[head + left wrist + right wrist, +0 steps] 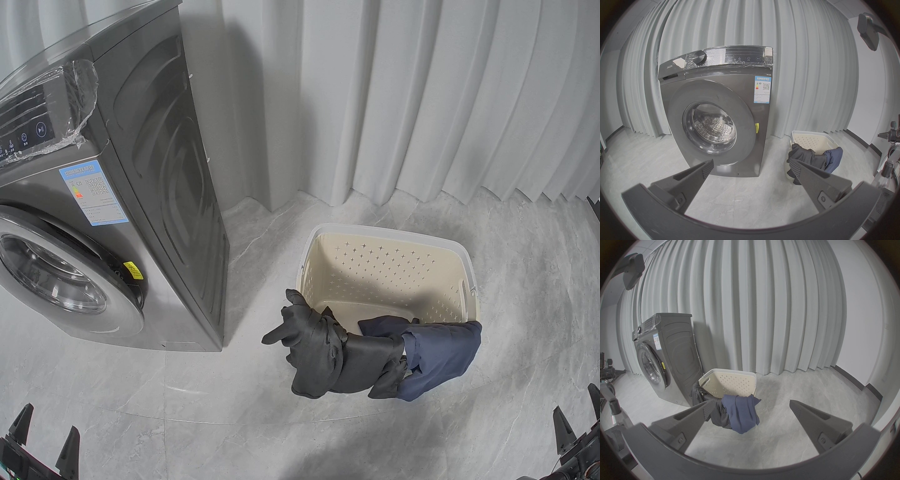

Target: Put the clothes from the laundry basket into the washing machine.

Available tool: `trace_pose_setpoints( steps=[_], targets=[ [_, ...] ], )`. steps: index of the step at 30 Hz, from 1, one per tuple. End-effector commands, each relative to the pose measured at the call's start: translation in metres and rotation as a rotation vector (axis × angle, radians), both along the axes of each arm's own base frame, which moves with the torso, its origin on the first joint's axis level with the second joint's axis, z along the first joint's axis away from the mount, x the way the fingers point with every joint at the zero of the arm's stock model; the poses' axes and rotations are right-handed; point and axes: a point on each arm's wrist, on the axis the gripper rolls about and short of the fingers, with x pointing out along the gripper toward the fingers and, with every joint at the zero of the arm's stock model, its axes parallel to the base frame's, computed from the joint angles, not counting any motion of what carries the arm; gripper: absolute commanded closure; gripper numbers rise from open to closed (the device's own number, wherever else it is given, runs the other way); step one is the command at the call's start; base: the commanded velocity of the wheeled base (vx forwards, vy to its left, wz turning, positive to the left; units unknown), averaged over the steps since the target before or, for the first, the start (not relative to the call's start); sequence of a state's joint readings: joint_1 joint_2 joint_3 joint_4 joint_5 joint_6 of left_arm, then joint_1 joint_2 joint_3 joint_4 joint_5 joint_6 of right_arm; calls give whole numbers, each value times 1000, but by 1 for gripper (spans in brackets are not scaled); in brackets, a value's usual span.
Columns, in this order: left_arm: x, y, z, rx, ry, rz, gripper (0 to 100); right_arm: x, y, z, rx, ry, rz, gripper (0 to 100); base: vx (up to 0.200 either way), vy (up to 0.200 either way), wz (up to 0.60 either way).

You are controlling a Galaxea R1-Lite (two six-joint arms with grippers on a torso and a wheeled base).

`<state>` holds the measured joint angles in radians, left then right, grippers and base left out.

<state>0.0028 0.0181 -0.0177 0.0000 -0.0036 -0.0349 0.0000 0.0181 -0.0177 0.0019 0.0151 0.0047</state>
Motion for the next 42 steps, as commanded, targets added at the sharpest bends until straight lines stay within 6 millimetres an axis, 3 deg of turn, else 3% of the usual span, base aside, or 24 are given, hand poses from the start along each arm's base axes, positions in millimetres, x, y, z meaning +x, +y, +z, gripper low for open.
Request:
trace_pose_setpoints(
  steps=[1, 34, 42],
  targets=[
    [0, 0, -5, 0, 4, 1, 0, 0, 0, -5, 0, -1, 0, 0, 0, 200, 0],
    [0, 0, -5, 0, 4, 1, 0, 0, 0, -5, 0, -1, 0, 0, 0, 200, 0],
    [0, 0, -5, 0, 4, 1, 0, 0, 0, -5, 0, -1, 0, 0, 0, 0, 0]
  ],
)
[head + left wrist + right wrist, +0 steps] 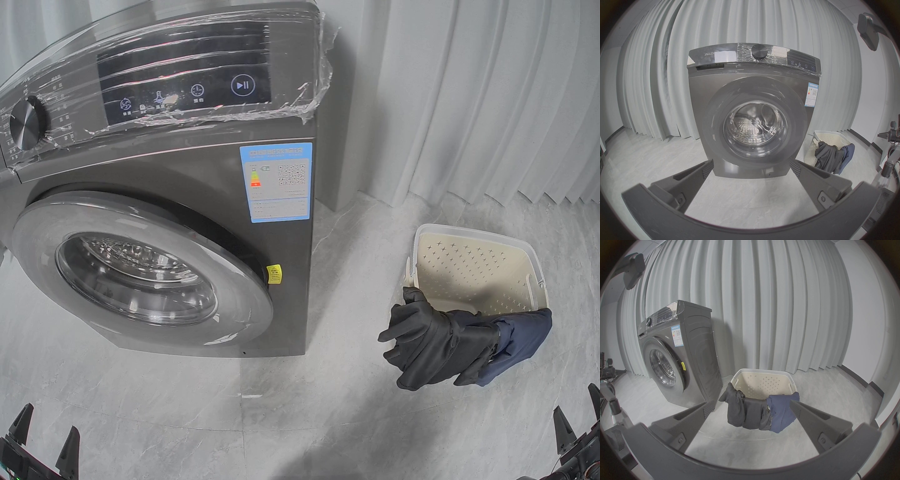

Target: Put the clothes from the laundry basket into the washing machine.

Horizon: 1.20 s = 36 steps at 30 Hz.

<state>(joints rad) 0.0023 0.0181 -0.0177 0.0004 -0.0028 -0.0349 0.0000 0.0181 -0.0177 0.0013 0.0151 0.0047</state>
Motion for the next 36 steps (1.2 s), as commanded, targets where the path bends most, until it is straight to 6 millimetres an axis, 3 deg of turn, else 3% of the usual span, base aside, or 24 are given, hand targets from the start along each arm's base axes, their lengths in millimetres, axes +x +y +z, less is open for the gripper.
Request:
trace_pose_setpoints(
  steps=[1, 13, 36],
  targets=[
    [0, 0, -5, 0, 4, 0, 0, 0, 0, -5, 0, 0, 0, 0, 0, 0, 0],
    [0, 0, -5, 0, 4, 0, 0, 0, 0, -5, 1, 0, 0, 0, 0, 0, 0],
    [0, 0, -5, 0, 4, 0, 0, 0, 0, -5, 1, 0, 0, 0, 0, 183, 0]
  ],
)
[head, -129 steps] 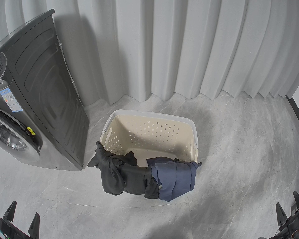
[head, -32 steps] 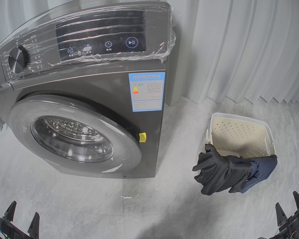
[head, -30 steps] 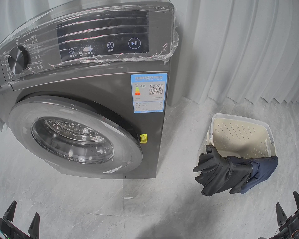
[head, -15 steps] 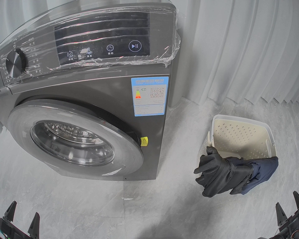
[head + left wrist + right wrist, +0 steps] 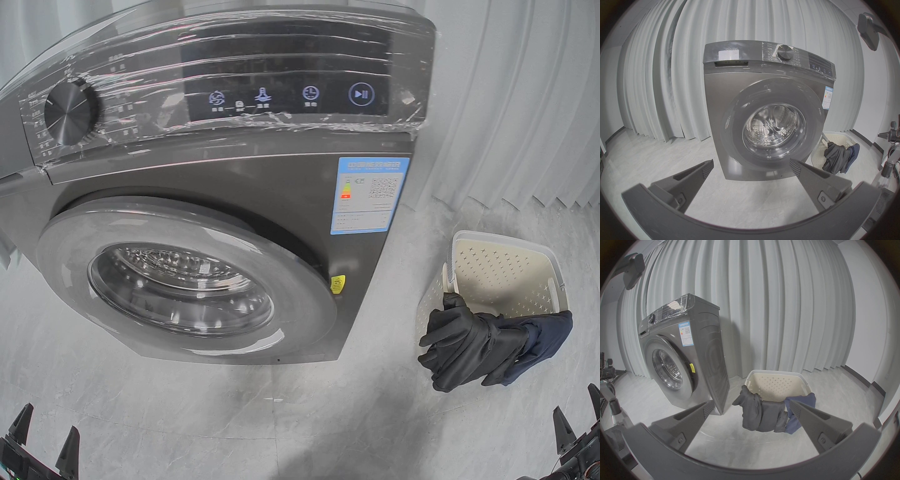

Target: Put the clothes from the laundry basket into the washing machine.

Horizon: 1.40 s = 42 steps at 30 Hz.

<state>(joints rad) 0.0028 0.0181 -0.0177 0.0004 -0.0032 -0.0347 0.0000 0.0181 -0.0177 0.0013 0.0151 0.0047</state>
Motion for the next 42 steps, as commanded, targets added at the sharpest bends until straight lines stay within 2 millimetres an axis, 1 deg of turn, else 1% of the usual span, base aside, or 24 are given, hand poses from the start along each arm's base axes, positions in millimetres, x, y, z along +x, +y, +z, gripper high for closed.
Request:
trace_pose_setpoints(
  steps=[1, 10, 16, 26, 40, 42],
  targets=[
    [0, 0, -5, -1, 4, 0, 0, 0, 0, -5, 0, 0, 0, 0, 0, 0, 0],
    [0, 0, -5, -1, 4, 0, 0, 0, 0, -5, 0, 0, 0, 0, 0, 0, 0],
    [0, 0, -5, -1, 4, 0, 0, 0, 0, -5, 0, 0, 0, 0, -200, 0, 0],
    [0, 0, -5, -1, 4, 0, 0, 0, 0, -5, 0, 0, 0, 0, 0, 0, 0],
    [0, 0, -5, -1, 4, 0, 0, 0, 0, -5, 0, 0, -1, 0, 0, 200, 0],
    [0, 0, -5, -1, 4, 0, 0, 0, 0, -5, 0, 0, -1, 0, 0, 0, 0]
  ],
)
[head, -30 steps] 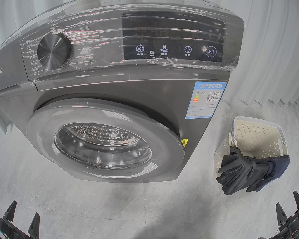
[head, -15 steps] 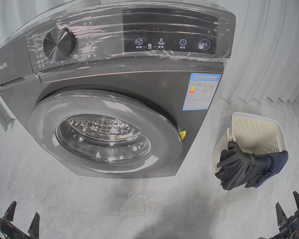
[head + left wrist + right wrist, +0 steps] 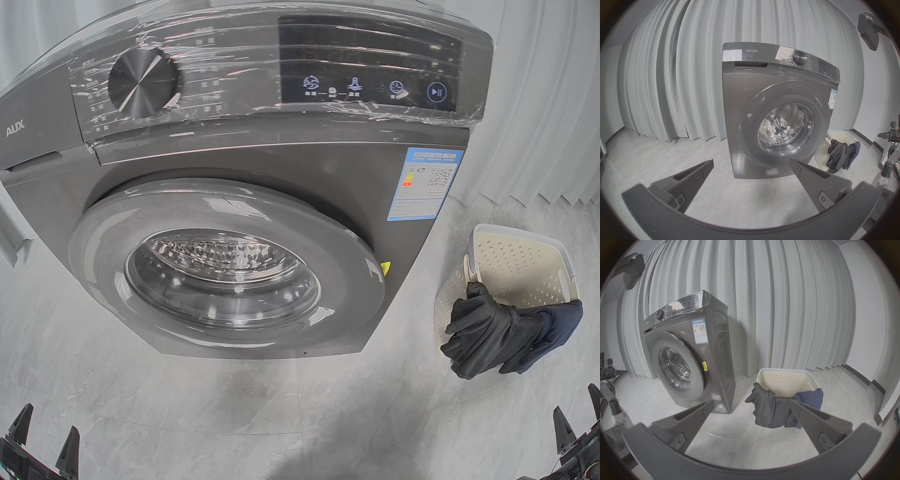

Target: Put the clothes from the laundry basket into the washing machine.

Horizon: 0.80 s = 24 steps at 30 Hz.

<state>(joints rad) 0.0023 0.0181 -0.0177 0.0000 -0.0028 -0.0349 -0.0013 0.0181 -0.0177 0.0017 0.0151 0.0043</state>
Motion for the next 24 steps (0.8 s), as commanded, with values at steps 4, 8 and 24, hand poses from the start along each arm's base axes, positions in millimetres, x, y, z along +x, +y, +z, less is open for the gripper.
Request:
trace_pose_setpoints(
  steps=[4, 8, 24],
  targets=[
    [0, 0, -5, 0, 4, 0, 0, 0, 0, -5, 0, -1, 0, 0, 0, 0, 0],
    [0, 0, -5, 0, 4, 0, 0, 0, 0, -5, 0, -1, 0, 0, 0, 0, 0],
    [0, 0, -5, 0, 4, 0, 0, 0, 0, -5, 0, -1, 0, 0, 0, 0, 187]
  ],
)
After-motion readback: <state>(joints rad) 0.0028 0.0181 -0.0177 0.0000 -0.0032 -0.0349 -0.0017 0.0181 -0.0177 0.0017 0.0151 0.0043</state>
